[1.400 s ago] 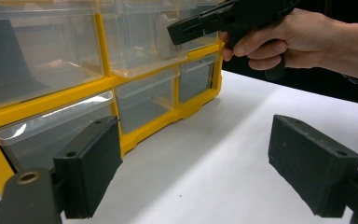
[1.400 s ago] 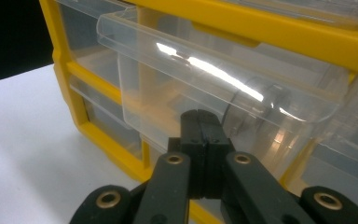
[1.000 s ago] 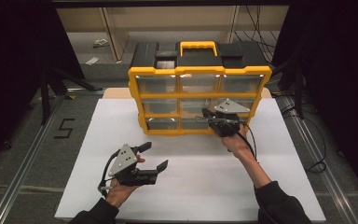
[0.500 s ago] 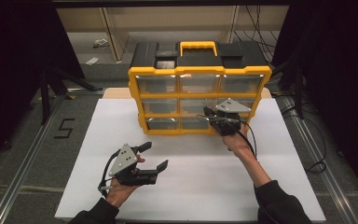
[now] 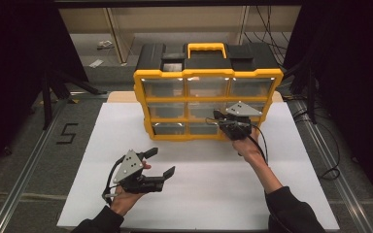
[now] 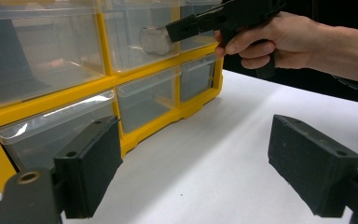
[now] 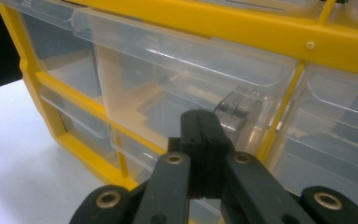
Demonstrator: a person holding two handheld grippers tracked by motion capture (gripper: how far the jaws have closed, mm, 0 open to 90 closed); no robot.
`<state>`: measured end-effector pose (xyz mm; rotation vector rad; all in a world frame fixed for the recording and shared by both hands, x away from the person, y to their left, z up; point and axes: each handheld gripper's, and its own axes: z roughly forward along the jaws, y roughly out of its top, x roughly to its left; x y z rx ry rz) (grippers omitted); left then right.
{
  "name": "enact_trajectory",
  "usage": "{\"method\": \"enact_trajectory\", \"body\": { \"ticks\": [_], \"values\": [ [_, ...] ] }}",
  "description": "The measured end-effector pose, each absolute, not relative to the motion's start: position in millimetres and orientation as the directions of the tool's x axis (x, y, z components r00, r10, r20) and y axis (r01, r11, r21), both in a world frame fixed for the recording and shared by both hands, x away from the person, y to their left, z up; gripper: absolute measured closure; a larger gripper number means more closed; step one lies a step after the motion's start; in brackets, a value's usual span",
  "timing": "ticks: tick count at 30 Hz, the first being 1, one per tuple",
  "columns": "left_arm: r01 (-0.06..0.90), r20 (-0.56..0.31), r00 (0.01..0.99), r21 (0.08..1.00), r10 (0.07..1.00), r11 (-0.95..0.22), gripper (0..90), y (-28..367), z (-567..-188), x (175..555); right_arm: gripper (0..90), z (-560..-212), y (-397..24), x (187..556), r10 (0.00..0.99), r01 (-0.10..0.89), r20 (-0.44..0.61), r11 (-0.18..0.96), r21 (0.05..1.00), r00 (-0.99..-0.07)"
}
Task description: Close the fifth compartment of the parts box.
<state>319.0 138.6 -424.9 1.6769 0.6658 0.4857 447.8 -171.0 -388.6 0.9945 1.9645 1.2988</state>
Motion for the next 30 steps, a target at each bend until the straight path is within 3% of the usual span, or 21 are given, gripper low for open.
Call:
{"method": "enact_trajectory", "body": {
  "ticks": [30],
  "values": [
    [0.164,-0.041,0.747,0.978,0.663,-0.125,16.9,139.1,-424.7,318.9,90.0,-390.6,-171.3,454.8,0.832,0.261,-0.071,0.252,0.932,-0.55]
  ]
}}
